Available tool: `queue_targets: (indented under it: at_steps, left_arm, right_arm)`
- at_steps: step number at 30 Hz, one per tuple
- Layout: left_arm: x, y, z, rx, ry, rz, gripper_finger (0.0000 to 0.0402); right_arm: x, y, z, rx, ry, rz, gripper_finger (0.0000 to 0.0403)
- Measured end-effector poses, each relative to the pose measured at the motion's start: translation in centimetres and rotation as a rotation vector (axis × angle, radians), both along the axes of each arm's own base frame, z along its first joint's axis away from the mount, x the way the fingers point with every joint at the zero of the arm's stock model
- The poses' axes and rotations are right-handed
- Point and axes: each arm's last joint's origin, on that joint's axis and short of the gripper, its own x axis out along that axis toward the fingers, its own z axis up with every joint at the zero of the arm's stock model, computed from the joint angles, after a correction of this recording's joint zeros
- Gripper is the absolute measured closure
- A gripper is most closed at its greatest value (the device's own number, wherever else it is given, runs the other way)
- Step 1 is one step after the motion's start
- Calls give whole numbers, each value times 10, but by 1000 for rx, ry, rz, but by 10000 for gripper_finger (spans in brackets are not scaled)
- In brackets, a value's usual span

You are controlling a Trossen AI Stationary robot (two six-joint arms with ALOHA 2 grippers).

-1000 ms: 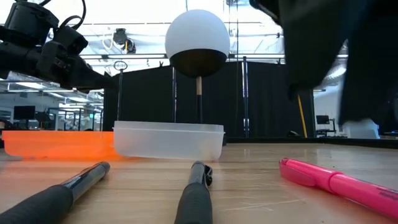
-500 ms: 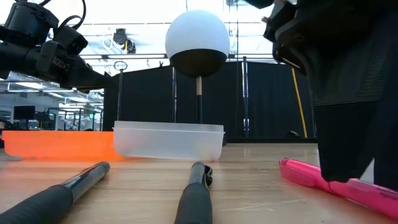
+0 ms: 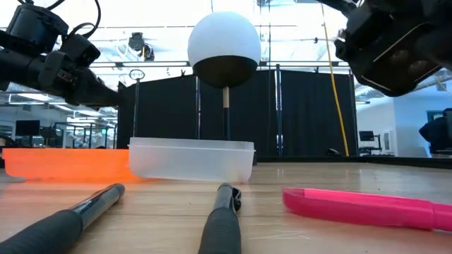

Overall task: Pick & place school supplies into a supply box
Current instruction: Put the pink pen into the orange supply box

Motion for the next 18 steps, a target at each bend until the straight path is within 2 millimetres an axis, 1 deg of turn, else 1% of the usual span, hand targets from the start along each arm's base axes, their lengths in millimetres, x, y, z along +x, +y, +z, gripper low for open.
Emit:
queue_targets:
  at_steps: [3, 7, 12, 18]
  left_arm:
    - [-1, 0, -3, -17, 25, 4, 357]
    - [-1, 0, -3, -36, 29, 9, 357]
    - [-1, 0, -4, -40, 39, 10, 357]
    - [-2, 0, -7, -46, 67, 12, 357]
  right_arm:
    - [2, -3, 0, 5, -7, 102, 248]
    - [2, -3, 0, 3, -30, 293, 248]
    - [-1, 0, 0, -67, -89, 523, 248]
    - [1, -2, -1, -169, -136, 606, 256]
